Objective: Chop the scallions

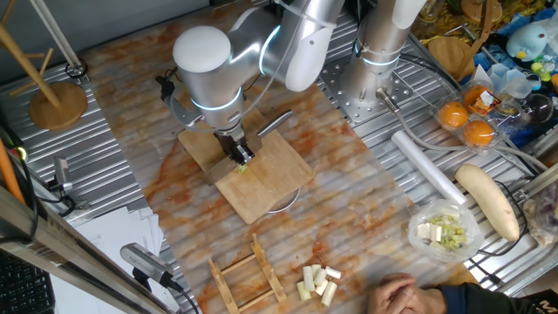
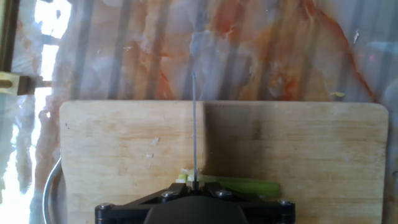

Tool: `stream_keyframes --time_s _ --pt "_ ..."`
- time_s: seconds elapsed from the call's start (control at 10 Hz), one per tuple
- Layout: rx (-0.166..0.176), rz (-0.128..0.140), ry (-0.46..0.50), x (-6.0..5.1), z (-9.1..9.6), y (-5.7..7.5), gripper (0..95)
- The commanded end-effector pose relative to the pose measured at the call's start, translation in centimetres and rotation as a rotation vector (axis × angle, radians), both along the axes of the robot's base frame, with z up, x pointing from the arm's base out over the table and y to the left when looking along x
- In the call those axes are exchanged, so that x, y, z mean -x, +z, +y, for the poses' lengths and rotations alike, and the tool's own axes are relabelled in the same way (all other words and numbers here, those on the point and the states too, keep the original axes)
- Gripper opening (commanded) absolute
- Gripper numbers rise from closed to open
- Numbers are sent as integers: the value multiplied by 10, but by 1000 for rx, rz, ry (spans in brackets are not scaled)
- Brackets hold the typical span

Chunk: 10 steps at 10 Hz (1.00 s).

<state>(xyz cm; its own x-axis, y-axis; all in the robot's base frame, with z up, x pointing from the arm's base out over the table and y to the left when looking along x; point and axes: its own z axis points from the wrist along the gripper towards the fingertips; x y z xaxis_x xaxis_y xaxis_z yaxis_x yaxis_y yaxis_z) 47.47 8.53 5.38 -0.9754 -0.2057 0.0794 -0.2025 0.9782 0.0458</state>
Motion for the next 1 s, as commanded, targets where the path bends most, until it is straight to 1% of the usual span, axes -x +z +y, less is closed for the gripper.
stream_keyframes --time_s 0.1,0.2,0.3,0.4,0.5,0.6,0.7,0.8,0.9,1.0 --pt "3 -2 0 -2 -1 -2 0" --pt "5 -8 -1 -5 -1 -8 0" --pt "3 -35 -8 -13 1 -26 0" --pt "4 -43 -26 -21 7 -38 0" --pt "13 -37 -35 -26 12 -44 0" --pt "18 -38 -30 -27 12 -44 0" --pt "35 -33 -8 -24 9 -39 0" --pt "29 -19 19 -18 2 -24 0" --pt "12 -10 24 -16 -2 -14 0" --pt "-15 7 12 -14 -4 -1 0"
